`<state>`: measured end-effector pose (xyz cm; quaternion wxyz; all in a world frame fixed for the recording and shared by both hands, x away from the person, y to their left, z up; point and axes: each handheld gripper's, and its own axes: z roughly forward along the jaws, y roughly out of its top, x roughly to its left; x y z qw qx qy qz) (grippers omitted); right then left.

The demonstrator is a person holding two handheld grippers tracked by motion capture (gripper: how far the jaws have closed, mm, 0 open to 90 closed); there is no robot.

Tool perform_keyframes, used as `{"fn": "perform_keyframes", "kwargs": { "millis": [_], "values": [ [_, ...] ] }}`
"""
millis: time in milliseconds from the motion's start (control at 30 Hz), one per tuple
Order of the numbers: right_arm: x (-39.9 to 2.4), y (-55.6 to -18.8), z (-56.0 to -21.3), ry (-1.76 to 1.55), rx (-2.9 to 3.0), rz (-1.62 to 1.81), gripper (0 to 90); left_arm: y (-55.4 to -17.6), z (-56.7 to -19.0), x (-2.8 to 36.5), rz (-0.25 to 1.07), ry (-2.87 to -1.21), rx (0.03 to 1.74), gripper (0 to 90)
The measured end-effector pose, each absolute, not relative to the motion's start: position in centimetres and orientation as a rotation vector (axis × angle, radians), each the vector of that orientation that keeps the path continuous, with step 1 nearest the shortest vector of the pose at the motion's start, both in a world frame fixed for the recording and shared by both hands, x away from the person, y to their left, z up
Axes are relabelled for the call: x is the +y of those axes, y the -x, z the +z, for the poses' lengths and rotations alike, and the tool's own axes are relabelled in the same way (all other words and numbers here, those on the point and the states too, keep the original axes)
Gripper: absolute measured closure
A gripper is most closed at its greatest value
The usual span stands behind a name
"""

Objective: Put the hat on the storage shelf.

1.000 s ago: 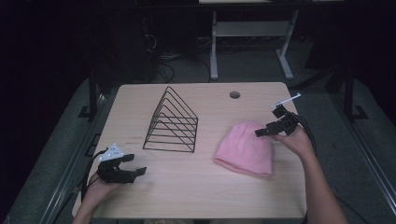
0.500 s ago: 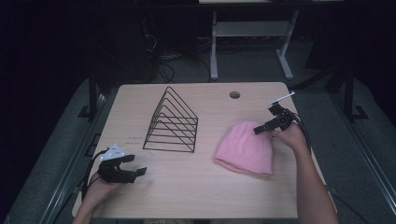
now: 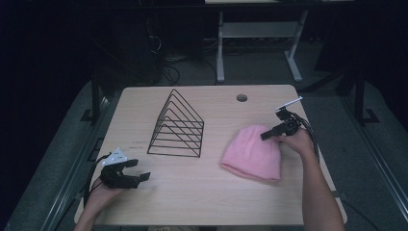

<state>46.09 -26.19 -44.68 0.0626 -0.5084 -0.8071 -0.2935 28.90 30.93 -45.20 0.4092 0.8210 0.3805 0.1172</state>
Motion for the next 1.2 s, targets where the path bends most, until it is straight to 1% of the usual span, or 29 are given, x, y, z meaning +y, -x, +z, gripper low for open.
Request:
{"fn": "perform_keyframes", "kwargs": {
  "millis": [367,733,900,1000,1200],
  "values": [
    [-26.1,-46.7,-45.2,1.523,-2.416,-0.876,49.5,-29.0,-45.4,31.1,0.29,-2.064,0.968,20.9],
    [-26.6,-46.8,-45.7,1.507,-2.375,-0.901,64.7,-29.3,-45.6,31.1,0.285,-2.081,0.973,20.9],
    [-26.8,-46.7,-46.0,1.509,-2.331,-0.935,67.5,-29.3,-45.6,31.2,0.283,-2.074,0.975,21.0],
    [-27.1,-46.6,-46.1,1.506,-2.301,-0.966,71.7,-29.2,-45.6,31.3,0.287,-2.076,0.98,21.0],
    [-26.9,-46.3,-45.4,1.468,-2.312,-0.992,74.8,-29.2,-45.6,31.4,0.289,-2.074,0.985,21.0]
  ]
}}
